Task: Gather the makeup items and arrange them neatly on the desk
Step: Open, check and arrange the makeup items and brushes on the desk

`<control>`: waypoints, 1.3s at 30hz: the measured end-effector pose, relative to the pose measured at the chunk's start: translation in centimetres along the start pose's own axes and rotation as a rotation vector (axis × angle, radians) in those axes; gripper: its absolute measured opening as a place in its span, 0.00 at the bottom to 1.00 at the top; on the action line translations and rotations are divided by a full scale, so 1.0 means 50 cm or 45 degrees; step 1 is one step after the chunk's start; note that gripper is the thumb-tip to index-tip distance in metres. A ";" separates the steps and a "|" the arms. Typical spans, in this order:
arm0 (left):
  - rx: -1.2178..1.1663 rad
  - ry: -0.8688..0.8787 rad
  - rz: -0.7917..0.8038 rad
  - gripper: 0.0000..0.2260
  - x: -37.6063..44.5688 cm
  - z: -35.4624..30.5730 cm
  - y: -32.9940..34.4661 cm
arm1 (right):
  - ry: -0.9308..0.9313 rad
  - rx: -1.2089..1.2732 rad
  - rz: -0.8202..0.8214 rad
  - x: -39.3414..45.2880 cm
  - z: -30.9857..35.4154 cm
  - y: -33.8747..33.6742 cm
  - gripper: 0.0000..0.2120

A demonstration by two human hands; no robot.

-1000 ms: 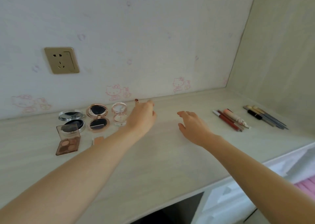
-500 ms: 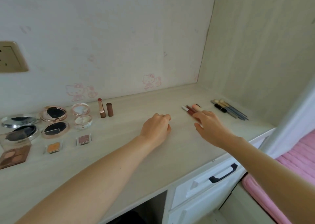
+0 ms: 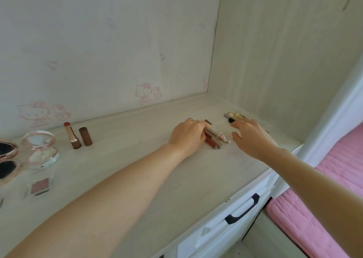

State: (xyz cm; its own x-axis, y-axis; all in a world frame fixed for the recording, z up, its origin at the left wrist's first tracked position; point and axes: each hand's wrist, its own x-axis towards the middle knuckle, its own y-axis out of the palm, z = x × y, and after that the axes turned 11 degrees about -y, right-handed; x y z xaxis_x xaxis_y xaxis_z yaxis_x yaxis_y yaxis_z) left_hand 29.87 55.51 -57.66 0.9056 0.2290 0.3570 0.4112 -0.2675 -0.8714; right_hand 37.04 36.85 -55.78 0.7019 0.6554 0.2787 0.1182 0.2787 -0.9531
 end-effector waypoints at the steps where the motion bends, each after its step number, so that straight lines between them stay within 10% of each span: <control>1: 0.007 0.010 -0.003 0.12 0.008 -0.006 0.008 | 0.018 0.011 -0.002 0.003 -0.007 0.003 0.17; 22: 0.032 0.034 0.551 0.21 0.200 -0.099 0.115 | 0.119 -0.103 -0.020 0.059 -0.096 0.075 0.16; 39: -0.534 -0.288 0.555 0.20 0.194 -0.126 0.094 | 0.296 0.075 -0.234 0.070 -0.077 0.088 0.12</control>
State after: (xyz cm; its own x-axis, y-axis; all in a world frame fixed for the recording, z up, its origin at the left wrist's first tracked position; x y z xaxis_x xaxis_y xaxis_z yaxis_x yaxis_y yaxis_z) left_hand 41.25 50.56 -56.15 0.9732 0.1959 -0.1200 0.0575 -0.7133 -0.6985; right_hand 42.74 37.66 -59.44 0.8154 0.4135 0.4052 0.2223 0.4225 -0.8787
